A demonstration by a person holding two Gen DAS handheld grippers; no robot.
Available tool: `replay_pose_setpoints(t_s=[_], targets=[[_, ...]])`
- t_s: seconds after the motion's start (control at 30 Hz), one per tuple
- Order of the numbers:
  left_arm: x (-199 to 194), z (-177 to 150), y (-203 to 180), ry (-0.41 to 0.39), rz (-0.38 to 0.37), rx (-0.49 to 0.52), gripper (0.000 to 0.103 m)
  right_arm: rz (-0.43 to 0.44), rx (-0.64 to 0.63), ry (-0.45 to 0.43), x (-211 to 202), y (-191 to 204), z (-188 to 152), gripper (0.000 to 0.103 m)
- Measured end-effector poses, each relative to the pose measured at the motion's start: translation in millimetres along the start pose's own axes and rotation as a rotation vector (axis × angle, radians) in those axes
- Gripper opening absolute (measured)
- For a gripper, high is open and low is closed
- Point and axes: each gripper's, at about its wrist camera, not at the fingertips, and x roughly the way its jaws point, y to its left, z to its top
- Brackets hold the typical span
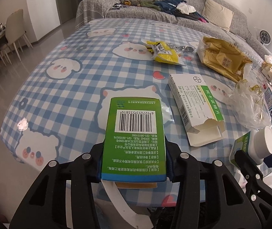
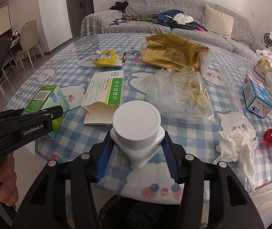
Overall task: Collect trash
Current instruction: 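Grasp the green medicine box with the left tool while the right tool grasps the white pill bottle, then carry the green box and white bottle down over the black trash bin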
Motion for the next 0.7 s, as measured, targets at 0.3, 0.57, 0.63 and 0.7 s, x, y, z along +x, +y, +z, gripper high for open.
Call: replay_pose_setpoints(t_s=[0.3,0.57,0.63,0.7], targets=[[-20,-8,-11,-0.031,-0.014,0.046,0.046,-0.008,-0.022,-0.032,-19,-10,-4,0.049],[-45,-19,-32,-0.066,-0.055,0.071,0.046,-0.024,-0.007,-0.044,-34,-29,-9,0.049],[-51,-22,-35,-0.074,-0.067,0.073,0.046,-0.023,0.003,-0.047,-38,-35,-9,0.049],[-58,-26,-41,-0.084,-0.080,0.078,0.046,-0.020,0.015,-0.047,-41,-39,-8,0.049]])
